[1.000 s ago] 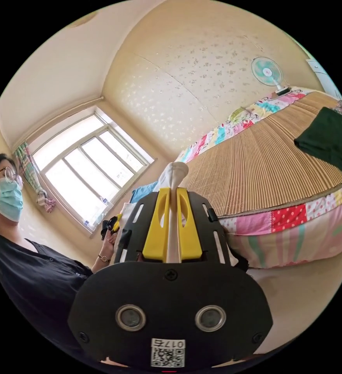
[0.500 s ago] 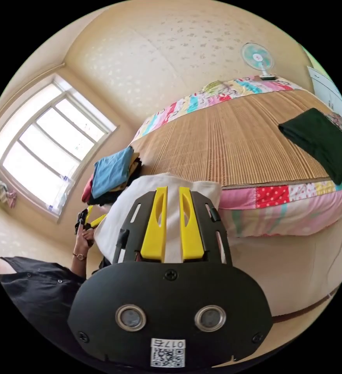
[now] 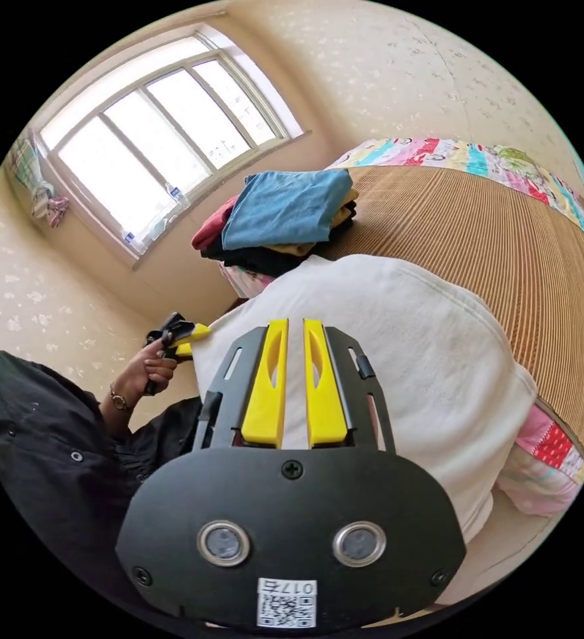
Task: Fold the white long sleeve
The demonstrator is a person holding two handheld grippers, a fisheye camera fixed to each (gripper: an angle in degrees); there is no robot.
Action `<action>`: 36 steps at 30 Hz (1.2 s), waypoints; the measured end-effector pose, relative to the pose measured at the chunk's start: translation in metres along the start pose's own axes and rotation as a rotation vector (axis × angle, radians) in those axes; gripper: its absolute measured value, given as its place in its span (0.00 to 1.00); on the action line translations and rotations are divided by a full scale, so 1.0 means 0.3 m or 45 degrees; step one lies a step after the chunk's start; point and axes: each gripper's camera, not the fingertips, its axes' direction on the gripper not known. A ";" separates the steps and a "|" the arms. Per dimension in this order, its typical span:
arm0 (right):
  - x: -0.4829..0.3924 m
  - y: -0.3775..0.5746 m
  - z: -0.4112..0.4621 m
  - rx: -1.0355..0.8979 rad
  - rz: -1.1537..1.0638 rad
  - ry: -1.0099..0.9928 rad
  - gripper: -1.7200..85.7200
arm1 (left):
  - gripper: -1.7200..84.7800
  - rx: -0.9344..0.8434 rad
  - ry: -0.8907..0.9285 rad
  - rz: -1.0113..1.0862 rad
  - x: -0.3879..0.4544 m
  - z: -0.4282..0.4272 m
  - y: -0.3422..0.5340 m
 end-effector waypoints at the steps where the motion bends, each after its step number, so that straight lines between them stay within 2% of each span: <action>1: 0.013 0.012 0.014 -0.005 -0.002 0.008 0.04 | 0.12 0.027 0.002 0.051 0.030 -0.014 0.016; 3: 0.033 0.035 -0.035 0.060 0.004 -0.027 0.04 | 0.10 0.080 -0.005 0.297 0.190 -0.028 0.080; 6: 0.069 0.083 -0.145 0.196 -0.064 -0.118 0.04 | 0.10 -0.007 -0.116 0.679 0.463 0.073 0.162; 10: 0.247 0.212 -0.371 0.496 0.120 -0.312 0.04 | 0.09 -0.192 -0.067 1.061 0.731 0.301 0.265; 12: 0.351 0.296 -0.438 0.630 0.228 -0.351 0.03 | 0.09 -0.358 0.058 1.202 0.827 0.500 0.331; 14: 0.463 0.367 -0.460 0.618 0.447 -0.280 0.03 | 0.09 -0.486 0.113 1.282 0.863 0.672 0.401; 18: 0.625 0.579 -0.587 0.833 0.740 -0.235 0.03 | 0.09 -0.740 0.122 1.326 0.806 1.064 0.598; 21: 0.754 0.687 -0.640 0.786 0.947 -0.177 0.03 | 0.09 -0.887 0.112 1.266 0.669 1.298 0.703; 25: 0.899 0.765 -0.583 0.620 1.044 -0.399 0.03 | 0.12 -1.076 0.065 1.154 0.445 1.509 0.800; 27: 0.939 0.793 -0.546 0.577 1.090 -0.505 0.03 | 0.15 -1.307 0.007 1.129 0.323 1.619 0.889; 30: 0.998 0.858 -0.560 0.644 1.165 -0.612 0.04 | 0.16 -1.519 0.120 1.075 0.248 1.645 0.979; 34: 1.089 0.936 -0.576 0.705 1.202 -0.870 0.06 | 0.17 -1.464 0.194 1.174 0.315 1.496 0.986; 36: 1.115 0.976 -0.598 0.734 1.226 -0.912 0.07 | 0.17 -1.241 0.162 1.258 0.369 1.317 0.908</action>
